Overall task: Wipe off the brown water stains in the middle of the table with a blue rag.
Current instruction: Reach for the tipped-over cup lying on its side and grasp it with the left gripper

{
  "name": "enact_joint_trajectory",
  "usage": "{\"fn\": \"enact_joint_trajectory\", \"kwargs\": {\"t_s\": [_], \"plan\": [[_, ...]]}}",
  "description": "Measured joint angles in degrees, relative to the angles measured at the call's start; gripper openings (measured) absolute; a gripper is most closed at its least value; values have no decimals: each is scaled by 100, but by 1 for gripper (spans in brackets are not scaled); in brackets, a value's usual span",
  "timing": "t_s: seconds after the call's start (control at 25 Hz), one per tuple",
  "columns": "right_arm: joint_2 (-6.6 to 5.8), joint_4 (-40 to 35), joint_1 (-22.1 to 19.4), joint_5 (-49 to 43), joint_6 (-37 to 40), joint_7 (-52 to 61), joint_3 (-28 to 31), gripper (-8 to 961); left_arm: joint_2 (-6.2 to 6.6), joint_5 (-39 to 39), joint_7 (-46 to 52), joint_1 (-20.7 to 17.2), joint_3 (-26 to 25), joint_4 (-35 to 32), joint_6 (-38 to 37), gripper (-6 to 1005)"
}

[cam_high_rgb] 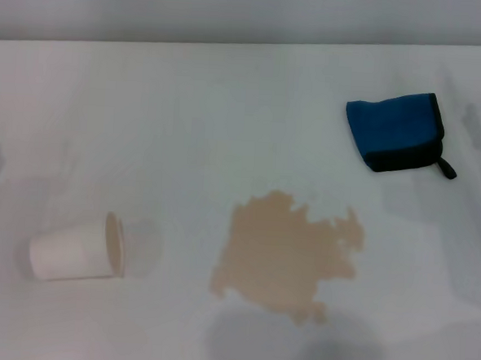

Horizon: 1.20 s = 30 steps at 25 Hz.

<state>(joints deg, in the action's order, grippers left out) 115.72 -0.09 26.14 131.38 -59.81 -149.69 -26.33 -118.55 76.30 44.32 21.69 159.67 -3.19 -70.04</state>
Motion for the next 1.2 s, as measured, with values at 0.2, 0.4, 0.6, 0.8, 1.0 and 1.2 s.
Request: {"fn": "enact_joint_trajectory", "kwargs": {"t_s": [0.2,0.4,0.6,0.8,1.0,1.2], "plan": [[-14,-27,33,-7,3,80,-13,841,53,-852,723,265,7,631,-757,861],[-28,-64,114,-10,28,89,-15,841,414,-2238,2402,742,244,1778,-1742,861],[-35,-152,136,-17,37,90,-22,841,714,-2924,3068,1115,330,2910,-2930,860],[-34,-212,137,-9,75,90,-20,841,968,-4026,3271,1688,341,3881,-3687,860],[-21,-208,181,16,78,90,17,841,1240,-5687,3152,2453,341,3996,-3773,860],[13,-152,218,28,83,90,37,841,1314,-6782,2692,3133,348,4085,-3774,860]]}}
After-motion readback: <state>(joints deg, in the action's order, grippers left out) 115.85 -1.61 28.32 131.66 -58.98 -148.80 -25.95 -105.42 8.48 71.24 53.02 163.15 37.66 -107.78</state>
